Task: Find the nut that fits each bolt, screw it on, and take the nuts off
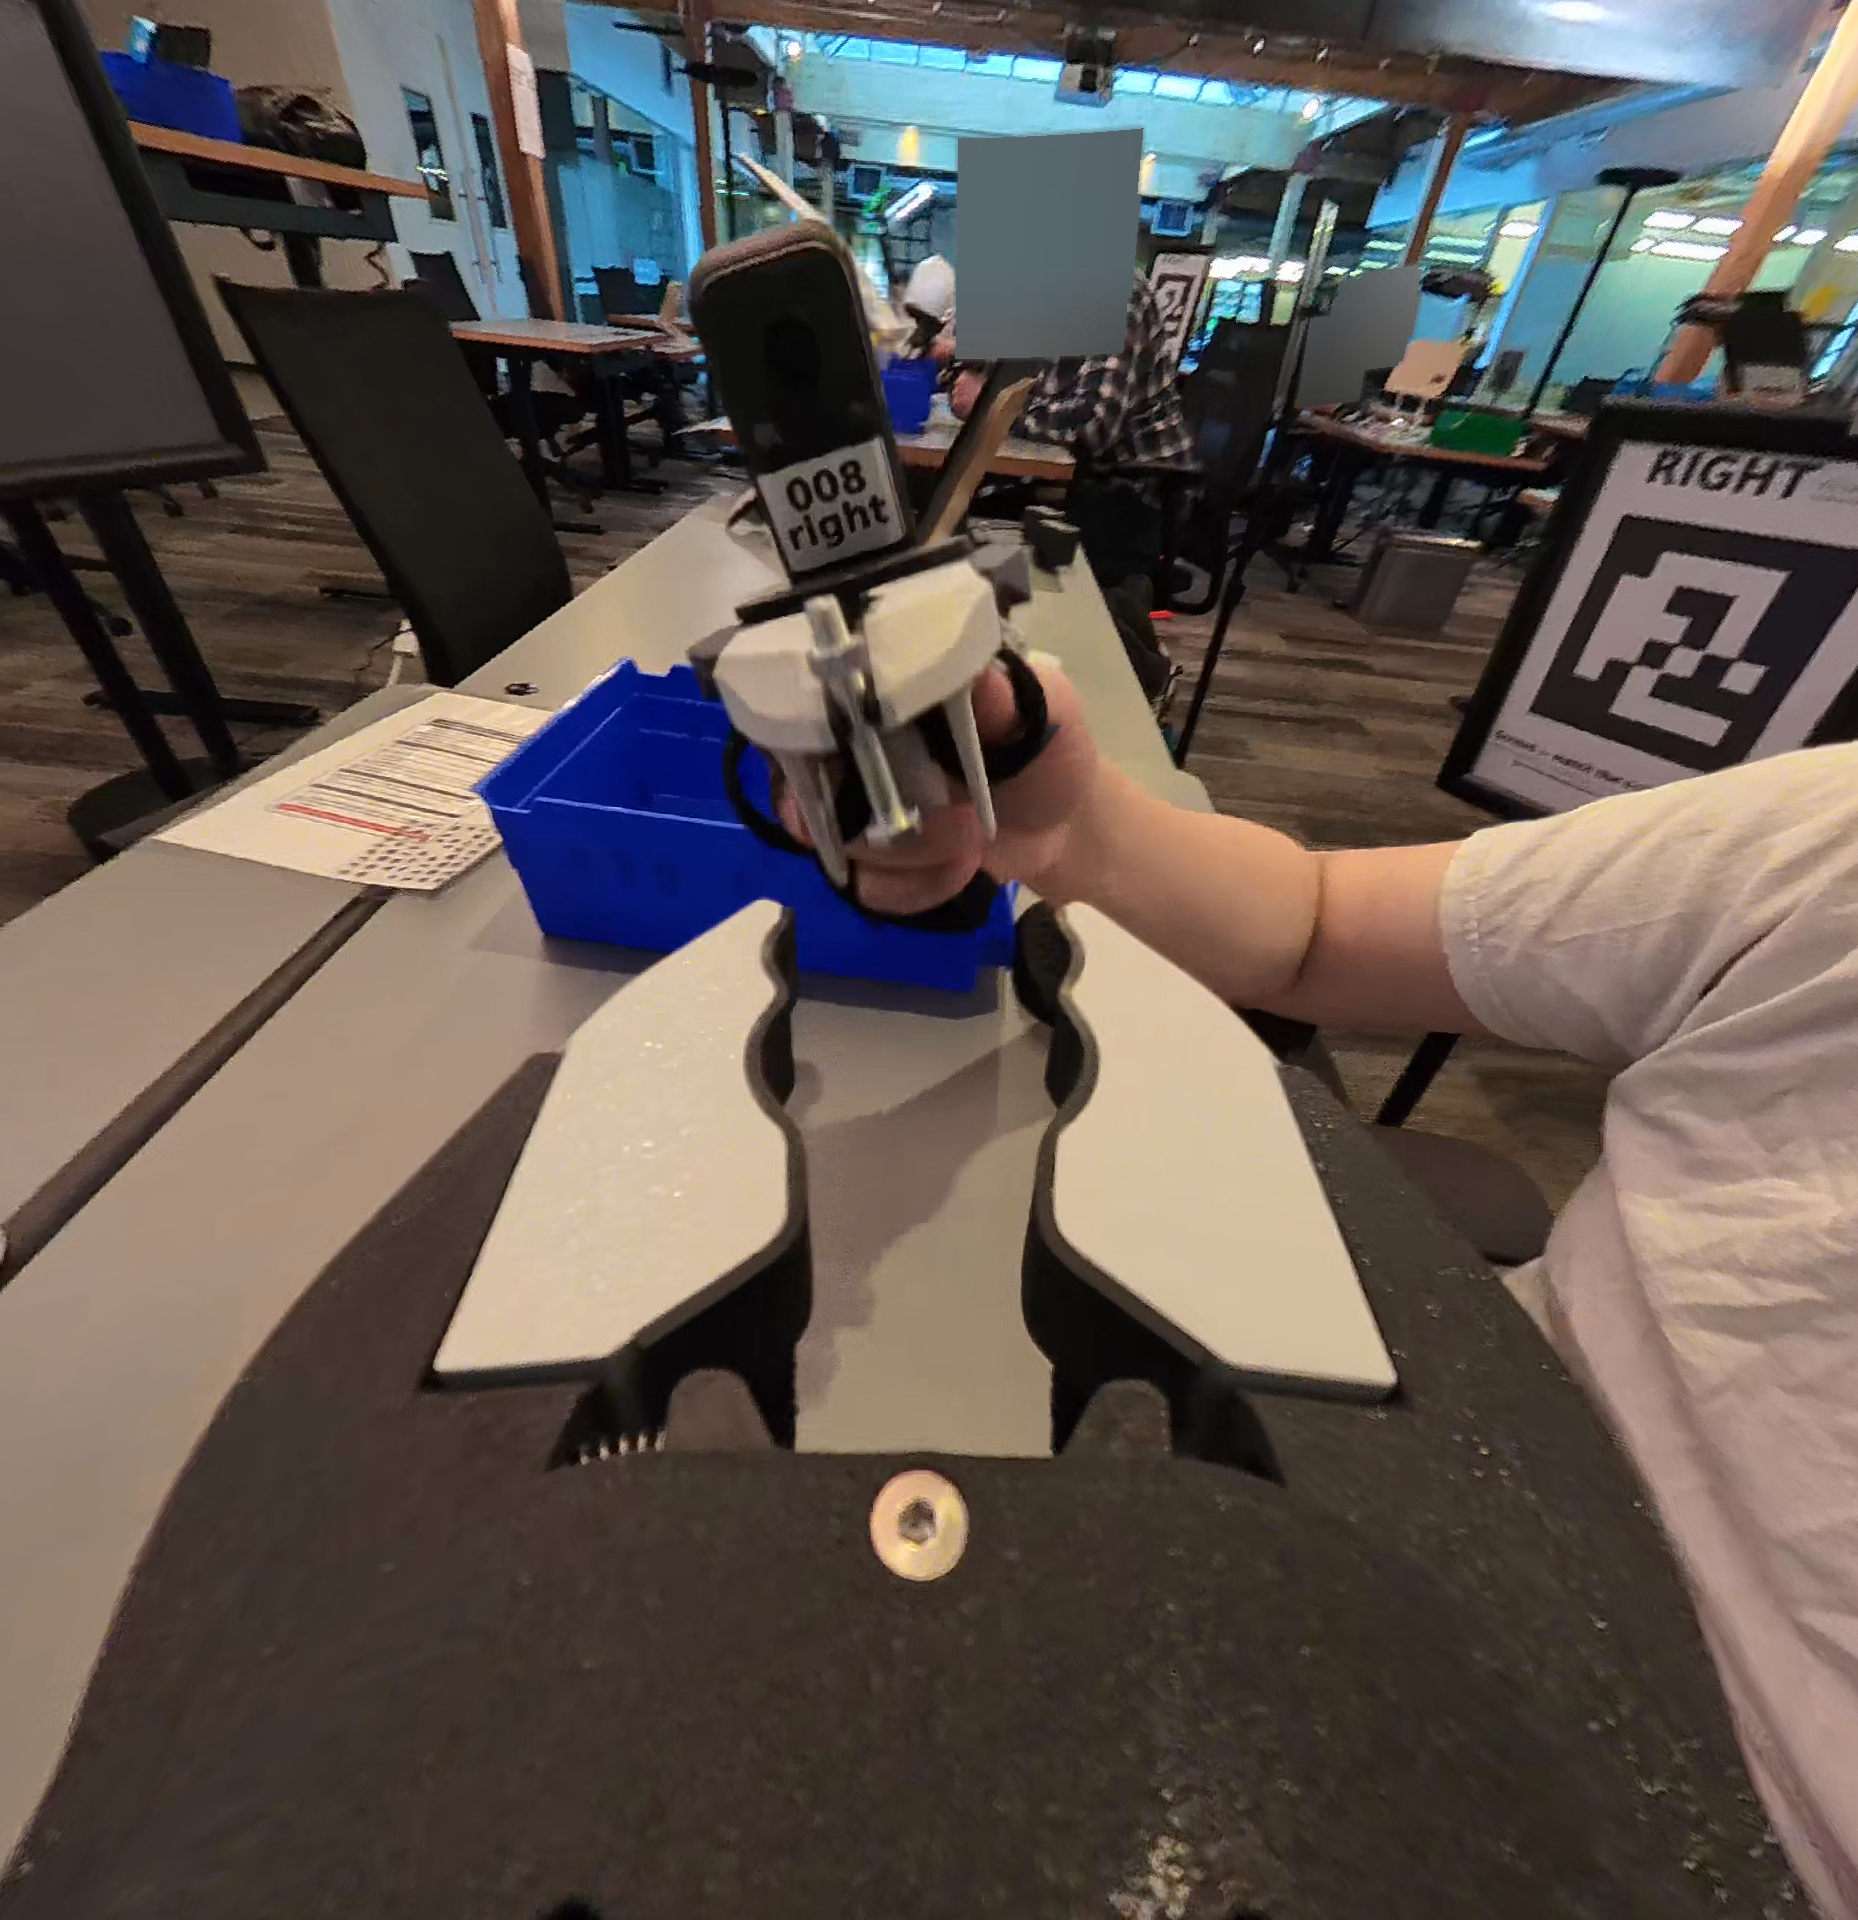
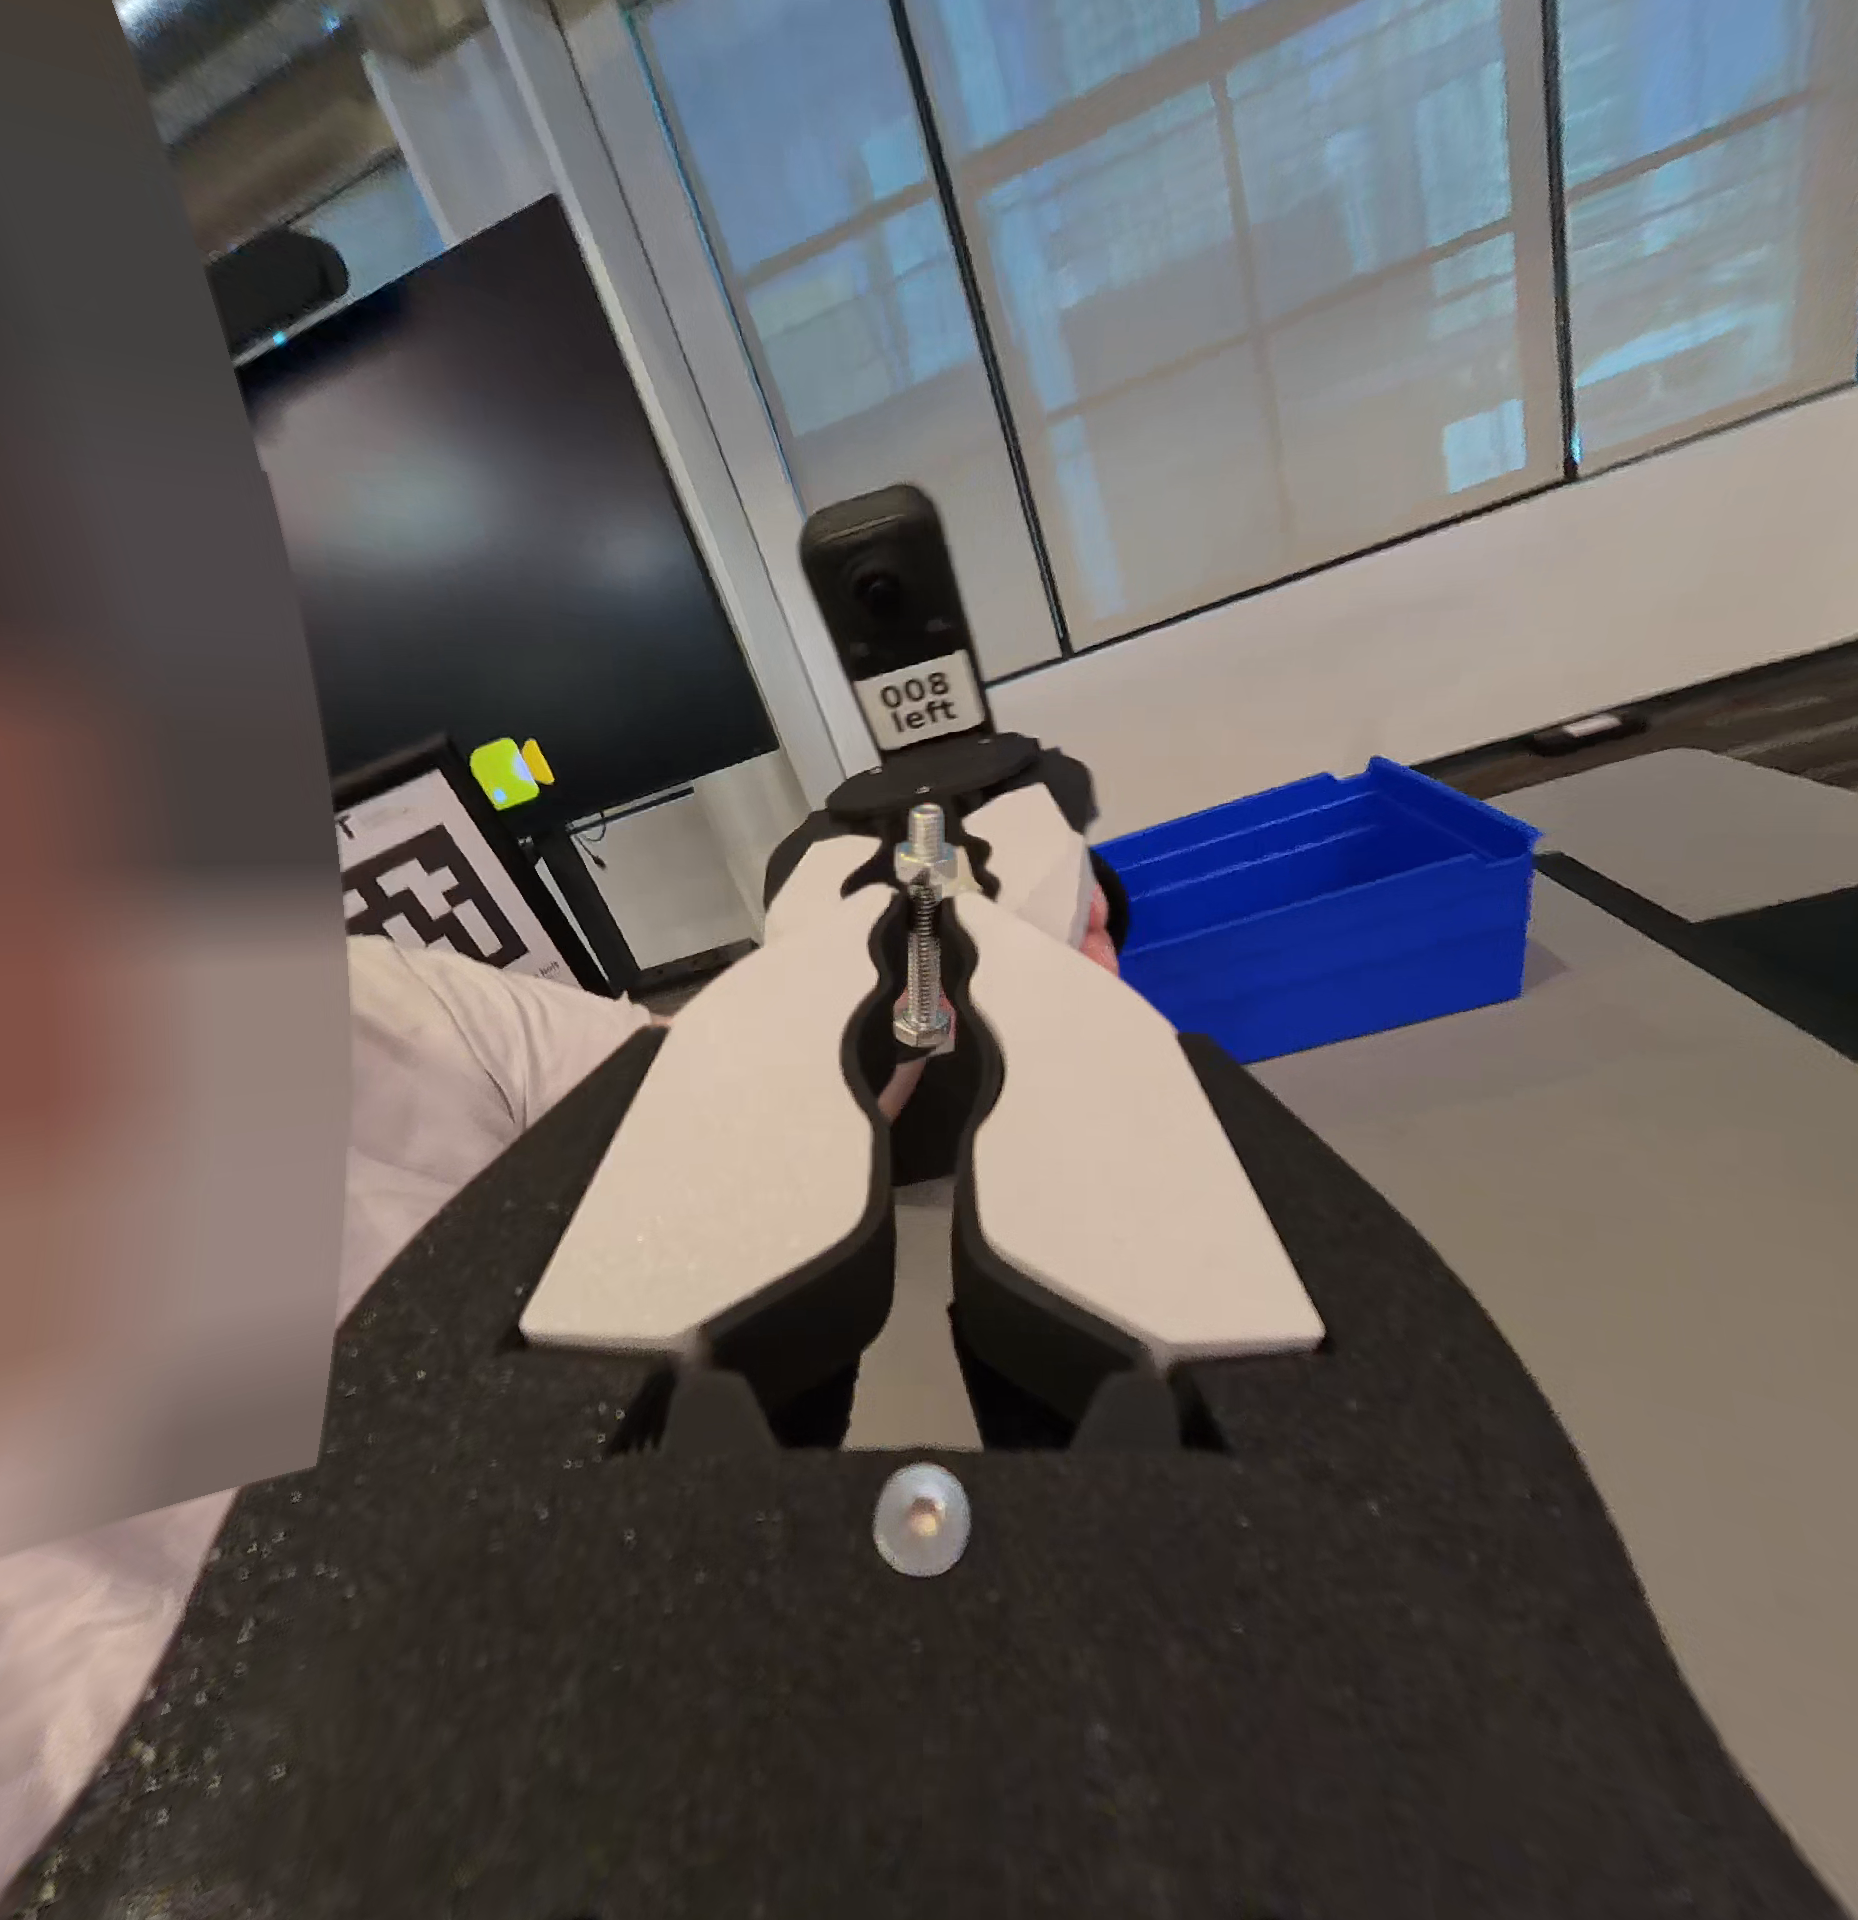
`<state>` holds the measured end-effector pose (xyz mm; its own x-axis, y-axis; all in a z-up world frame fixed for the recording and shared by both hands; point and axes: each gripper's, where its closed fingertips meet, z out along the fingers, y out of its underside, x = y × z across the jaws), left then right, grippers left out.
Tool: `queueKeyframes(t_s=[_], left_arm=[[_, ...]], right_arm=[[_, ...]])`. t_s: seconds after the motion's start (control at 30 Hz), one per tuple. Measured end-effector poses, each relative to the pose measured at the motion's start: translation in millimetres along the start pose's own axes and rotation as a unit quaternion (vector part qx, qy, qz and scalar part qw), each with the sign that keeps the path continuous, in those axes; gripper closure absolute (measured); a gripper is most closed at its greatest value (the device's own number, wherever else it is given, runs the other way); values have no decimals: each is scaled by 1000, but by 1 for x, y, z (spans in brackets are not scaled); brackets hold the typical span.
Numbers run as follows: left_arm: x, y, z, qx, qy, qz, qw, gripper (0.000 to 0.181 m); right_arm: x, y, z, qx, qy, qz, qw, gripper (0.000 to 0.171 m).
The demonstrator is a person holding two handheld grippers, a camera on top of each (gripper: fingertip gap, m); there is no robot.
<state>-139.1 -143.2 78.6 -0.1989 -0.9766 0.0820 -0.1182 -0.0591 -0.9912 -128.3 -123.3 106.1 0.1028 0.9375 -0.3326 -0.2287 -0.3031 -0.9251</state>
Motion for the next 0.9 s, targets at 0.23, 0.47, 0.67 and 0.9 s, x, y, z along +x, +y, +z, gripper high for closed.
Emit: queueKeyframes(t_s=[0.23, 0.47, 0.67, 0.9], left_arm=[[-3, -9, -11, 8, -19, 3, 1000, 146], [0, 1, -5, -31, -19, 15, 999, 146], [0, 4, -4, -37, -21, 17, 999, 147], [-2, 7, -3, -41, -19, 14, 999, 149]], right_arm=[[38, 3, -157, -268, 345, -67, 897, 166], [65, 103, -365, -396, 577, 271, 661, 166], [59, 160, -394, -511, 518, 335, 598, 166], [69, 174, -409, -537, 515, 321, 586, 165]])
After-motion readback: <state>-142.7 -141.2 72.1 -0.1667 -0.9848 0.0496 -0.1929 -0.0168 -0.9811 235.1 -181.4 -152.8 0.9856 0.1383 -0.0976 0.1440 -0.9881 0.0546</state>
